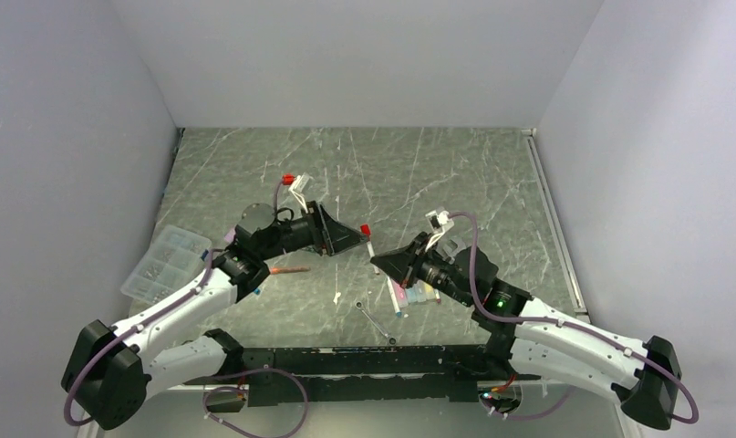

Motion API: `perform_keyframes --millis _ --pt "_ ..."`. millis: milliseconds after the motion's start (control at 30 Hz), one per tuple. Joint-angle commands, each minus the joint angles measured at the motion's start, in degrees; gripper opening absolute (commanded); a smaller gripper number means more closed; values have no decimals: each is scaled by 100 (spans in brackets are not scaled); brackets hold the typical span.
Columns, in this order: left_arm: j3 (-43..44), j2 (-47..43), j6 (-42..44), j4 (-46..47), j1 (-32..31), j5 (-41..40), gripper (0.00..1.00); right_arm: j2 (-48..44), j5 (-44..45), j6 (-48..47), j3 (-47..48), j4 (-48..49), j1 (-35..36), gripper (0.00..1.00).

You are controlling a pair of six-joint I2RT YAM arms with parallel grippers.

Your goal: Open the pen caps

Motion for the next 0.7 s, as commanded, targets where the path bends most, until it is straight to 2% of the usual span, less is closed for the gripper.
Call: perform_keyframes --millis 0,200,367,533,667 --pt "290 -10 360 178 -213 -285 67 47 -71 154 -37 457 46 0" --pt "381 103 464 161 -353 -345 60 123 -277 231 -29 617 52 0" --pt "234 181 296 754 -381 -162 43 117 -393 373 -83 836 50 0" --pt "-11 167 21 1517 -382 38 45 67 -522 547 -151 1099 50 0" --pt "-90 143 -74 1705 -381 87 43 111 -507 562 -145 1088 50 0"
